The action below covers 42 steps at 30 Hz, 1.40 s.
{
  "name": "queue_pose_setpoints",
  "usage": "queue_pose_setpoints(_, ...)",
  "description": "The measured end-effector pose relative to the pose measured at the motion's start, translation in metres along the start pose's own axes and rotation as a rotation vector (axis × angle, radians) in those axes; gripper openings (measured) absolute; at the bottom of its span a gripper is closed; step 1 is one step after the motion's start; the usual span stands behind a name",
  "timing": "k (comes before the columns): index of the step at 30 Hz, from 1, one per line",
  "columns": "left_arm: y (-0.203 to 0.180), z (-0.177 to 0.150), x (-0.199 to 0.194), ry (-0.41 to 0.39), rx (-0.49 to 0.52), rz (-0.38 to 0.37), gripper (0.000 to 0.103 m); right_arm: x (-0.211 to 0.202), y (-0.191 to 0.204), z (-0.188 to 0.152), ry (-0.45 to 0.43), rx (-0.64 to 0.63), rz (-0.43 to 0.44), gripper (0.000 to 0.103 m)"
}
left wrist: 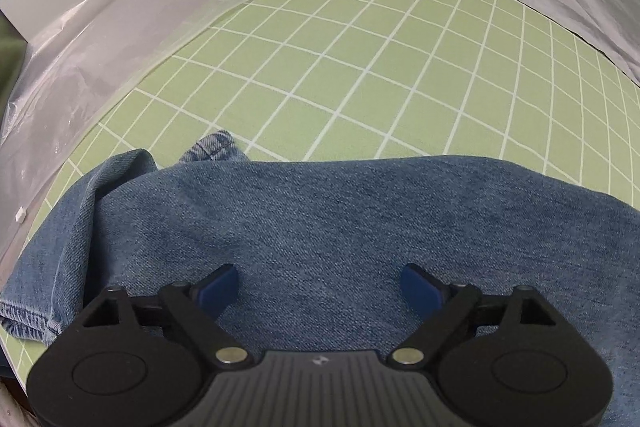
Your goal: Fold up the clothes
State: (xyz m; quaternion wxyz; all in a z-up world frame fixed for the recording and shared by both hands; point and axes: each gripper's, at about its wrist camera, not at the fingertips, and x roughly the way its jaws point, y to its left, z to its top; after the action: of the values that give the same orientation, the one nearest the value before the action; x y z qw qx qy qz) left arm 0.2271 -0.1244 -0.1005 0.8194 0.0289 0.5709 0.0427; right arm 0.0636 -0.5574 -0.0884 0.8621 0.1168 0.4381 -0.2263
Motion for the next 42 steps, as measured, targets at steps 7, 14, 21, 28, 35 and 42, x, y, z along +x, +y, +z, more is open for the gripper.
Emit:
queue_pose_setpoints(7,-0.003,0.003,-0.002,0.014,0.020,0.008,0.091,-0.020,0.006,-0.001,-0.068,-0.086,-0.034,0.033)
queue_pose_setpoints(14,0.021,0.002,-0.028,-0.089,-0.021,0.034,0.091,-0.053,-0.059,-0.009,-0.128,0.046,-0.334,0.026)
queue_pose_setpoints(21,0.040,-0.002,-0.017,-0.118,0.038,0.079,0.091,-0.066,-0.115,-0.036,-0.071,0.190,-0.495,0.027)
queue_pose_setpoints(28,0.007,-0.002,-0.014,-0.137,0.166,0.031,0.084,-0.064,-0.116,-0.034,-0.070,0.205,-0.497,0.030)
queue_pose_setpoints(35,0.025,0.012,-0.010,-0.126,0.051,0.078,0.005,-0.068,-0.113,-0.040,-0.081,0.227,-0.496,0.029)
queue_pose_setpoints(42,0.067,0.052,-0.075,-0.383,0.026,0.221,0.005,-0.080,-0.108,-0.036,-0.153,0.219,-0.533,0.024)
